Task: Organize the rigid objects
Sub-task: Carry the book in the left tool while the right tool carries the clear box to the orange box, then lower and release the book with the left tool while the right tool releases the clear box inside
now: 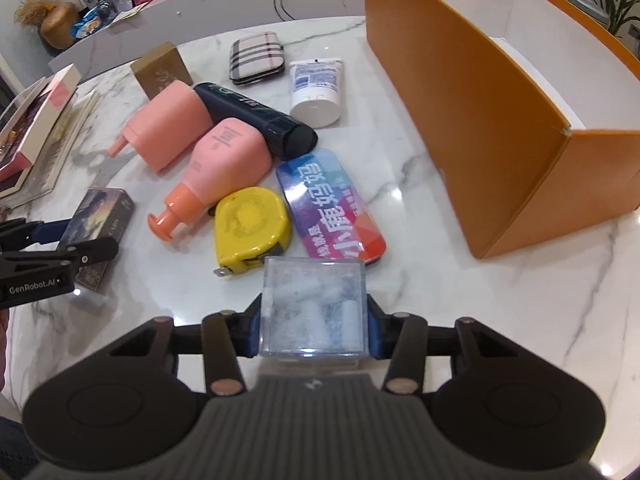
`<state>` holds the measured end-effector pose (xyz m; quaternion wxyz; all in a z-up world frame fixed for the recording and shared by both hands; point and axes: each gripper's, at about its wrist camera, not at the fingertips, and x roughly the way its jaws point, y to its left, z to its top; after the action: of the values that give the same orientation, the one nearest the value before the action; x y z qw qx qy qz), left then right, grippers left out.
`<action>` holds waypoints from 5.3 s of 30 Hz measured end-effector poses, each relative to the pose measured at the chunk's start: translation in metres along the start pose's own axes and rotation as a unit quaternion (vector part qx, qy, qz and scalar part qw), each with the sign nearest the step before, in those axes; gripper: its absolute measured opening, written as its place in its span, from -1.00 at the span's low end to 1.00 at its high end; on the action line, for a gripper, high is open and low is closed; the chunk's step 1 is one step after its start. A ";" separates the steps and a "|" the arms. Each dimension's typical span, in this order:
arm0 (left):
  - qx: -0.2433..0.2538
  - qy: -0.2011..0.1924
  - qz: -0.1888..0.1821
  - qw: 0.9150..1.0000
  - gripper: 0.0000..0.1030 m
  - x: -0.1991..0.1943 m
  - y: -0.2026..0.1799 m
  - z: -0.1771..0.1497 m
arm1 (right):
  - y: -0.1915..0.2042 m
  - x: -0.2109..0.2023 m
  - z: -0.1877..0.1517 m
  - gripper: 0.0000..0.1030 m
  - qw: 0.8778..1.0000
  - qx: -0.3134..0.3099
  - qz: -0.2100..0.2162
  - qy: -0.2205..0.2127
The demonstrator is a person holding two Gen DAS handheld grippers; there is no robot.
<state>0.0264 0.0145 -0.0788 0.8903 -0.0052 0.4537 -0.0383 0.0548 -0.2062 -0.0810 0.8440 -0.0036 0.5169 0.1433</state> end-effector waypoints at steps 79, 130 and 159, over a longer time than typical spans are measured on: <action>0.104 -0.096 -0.172 0.975 0.31 0.001 -0.213 0.186 | -0.164 -0.099 0.137 -0.05 0.989 0.064 -0.032 -0.132; 0.279 -0.006 -0.053 0.959 0.31 0.087 -0.294 0.161 | -0.192 -0.004 0.128 -0.05 0.990 0.020 -0.136 -0.008; 0.242 -0.067 -0.060 0.966 0.48 0.036 -0.259 0.178 | -0.177 -0.040 0.137 0.17 0.989 0.039 -0.126 -0.063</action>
<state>0.1749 -0.2507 0.0084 0.8896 0.1802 0.3690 -0.2001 0.2004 -0.3642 -0.0072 0.8858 -0.0270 0.4629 0.0157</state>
